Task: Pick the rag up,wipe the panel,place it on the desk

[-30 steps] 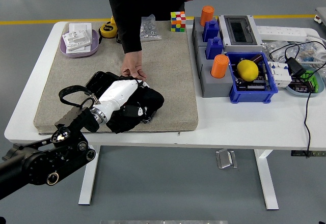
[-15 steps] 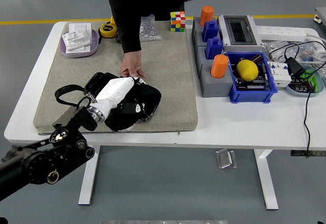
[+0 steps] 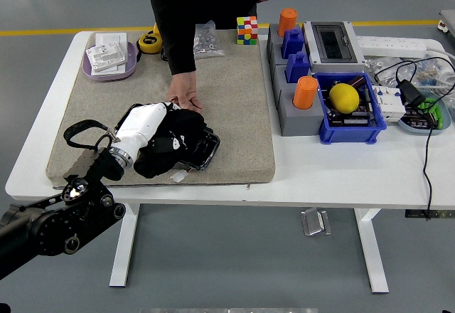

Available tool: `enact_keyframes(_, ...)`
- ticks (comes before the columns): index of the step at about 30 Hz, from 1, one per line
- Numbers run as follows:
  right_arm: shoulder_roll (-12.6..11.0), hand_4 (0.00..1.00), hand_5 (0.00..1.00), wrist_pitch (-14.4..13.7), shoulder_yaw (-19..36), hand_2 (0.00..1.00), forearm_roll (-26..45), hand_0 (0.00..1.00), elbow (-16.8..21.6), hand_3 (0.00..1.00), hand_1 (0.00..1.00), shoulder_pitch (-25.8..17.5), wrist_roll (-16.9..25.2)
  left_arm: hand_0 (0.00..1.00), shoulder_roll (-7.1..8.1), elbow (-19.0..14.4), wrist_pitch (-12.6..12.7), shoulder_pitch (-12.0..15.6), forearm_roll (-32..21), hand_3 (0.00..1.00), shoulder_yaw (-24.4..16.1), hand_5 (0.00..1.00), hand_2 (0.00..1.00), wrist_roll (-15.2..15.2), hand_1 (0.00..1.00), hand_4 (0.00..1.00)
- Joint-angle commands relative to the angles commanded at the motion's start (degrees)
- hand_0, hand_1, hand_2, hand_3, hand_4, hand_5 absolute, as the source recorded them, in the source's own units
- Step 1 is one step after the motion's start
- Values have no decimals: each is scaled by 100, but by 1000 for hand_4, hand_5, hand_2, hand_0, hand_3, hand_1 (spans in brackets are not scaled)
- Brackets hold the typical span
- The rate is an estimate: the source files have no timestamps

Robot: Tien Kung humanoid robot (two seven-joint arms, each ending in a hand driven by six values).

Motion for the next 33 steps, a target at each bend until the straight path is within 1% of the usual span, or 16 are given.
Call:
enact_keyframes(4,0,970,537,0,-6,661,4,719,1,576,599,2,-1,229,21,136,25,18,25,278,-84,2,471,12,398,2)
enact_keyframes(18,8,970,537,4,11,661,-3,718,0,577,598,-3,-3,236,128,495,113,29,290,278,-654,2,470,95,391,2)
enact_keyframes(26,9,971,538,9,15,661,-7,718,-5,577,598,-3,-5,244,198,578,195,4,482,279,-921,2,469,124,386,2)
enact_keyframes(33,20,971,537,6,32,662,-15,717,-5,577,598,-8,-5,241,268,644,241,-19,550,279,-1098,2,468,117,382,2)
